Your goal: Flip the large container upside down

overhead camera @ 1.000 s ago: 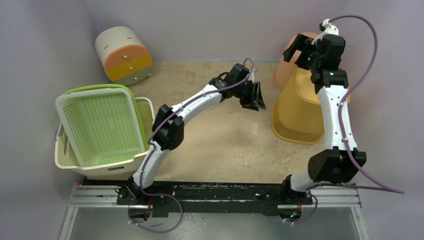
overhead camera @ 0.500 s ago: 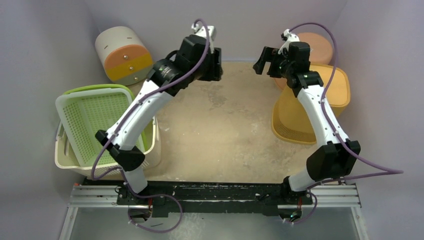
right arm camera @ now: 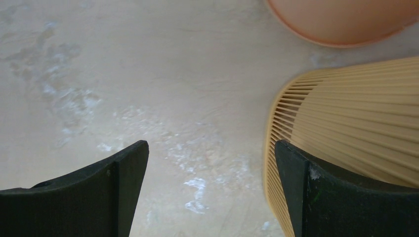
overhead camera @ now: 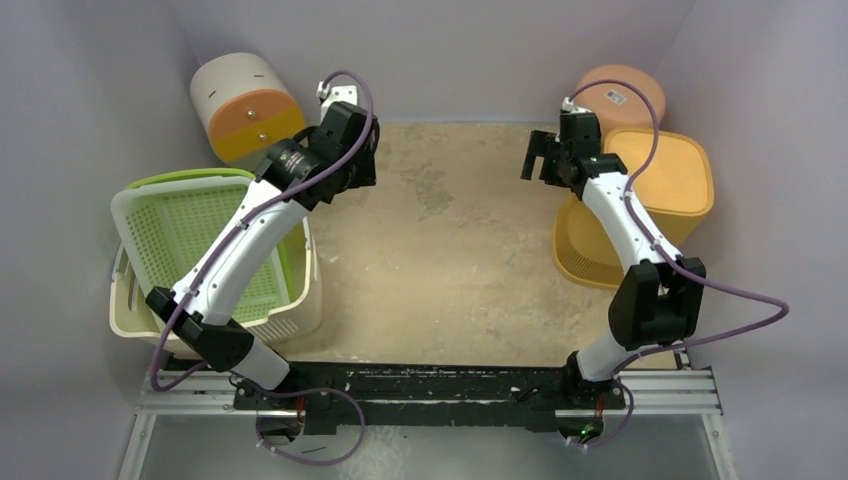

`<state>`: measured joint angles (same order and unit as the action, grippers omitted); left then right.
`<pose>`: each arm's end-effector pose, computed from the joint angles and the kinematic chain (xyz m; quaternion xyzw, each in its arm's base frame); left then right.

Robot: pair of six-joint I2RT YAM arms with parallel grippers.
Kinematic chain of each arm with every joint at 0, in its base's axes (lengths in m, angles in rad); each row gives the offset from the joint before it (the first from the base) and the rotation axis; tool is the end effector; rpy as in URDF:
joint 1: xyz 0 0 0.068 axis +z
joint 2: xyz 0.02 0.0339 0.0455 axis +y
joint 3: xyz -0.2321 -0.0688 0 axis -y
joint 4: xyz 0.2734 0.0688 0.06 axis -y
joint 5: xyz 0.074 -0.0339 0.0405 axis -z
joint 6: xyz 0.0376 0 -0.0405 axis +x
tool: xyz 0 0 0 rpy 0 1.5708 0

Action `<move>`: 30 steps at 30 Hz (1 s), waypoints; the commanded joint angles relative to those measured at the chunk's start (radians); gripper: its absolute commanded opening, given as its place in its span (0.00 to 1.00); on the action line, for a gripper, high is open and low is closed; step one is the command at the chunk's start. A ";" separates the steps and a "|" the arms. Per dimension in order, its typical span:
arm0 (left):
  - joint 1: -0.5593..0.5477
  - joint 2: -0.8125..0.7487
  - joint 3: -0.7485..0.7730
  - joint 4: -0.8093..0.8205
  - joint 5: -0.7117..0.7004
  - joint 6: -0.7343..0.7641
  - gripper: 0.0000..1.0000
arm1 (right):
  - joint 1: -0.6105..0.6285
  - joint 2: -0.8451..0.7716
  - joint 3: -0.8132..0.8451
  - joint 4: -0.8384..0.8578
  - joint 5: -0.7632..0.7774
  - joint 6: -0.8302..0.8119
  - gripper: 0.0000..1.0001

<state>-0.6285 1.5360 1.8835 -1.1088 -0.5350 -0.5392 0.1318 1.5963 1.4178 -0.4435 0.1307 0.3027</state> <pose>0.2746 -0.1759 0.4216 -0.0644 0.8903 -0.0066 0.4508 0.3933 0.0472 0.2912 0.1055 0.8819 0.0415 0.4576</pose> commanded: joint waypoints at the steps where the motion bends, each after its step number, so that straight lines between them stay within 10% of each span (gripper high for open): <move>1: 0.009 -0.058 -0.030 -0.030 -0.104 -0.031 0.56 | -0.098 -0.060 -0.028 -0.015 0.137 -0.019 1.00; 30: 0.044 -0.421 -0.517 0.008 -0.559 -0.243 0.50 | -0.020 -0.009 0.009 0.055 -0.118 -0.030 1.00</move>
<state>-0.6041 1.1473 1.4223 -1.1656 -1.0306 -0.8005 0.1204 1.5856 1.3933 -0.4133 0.0368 0.2768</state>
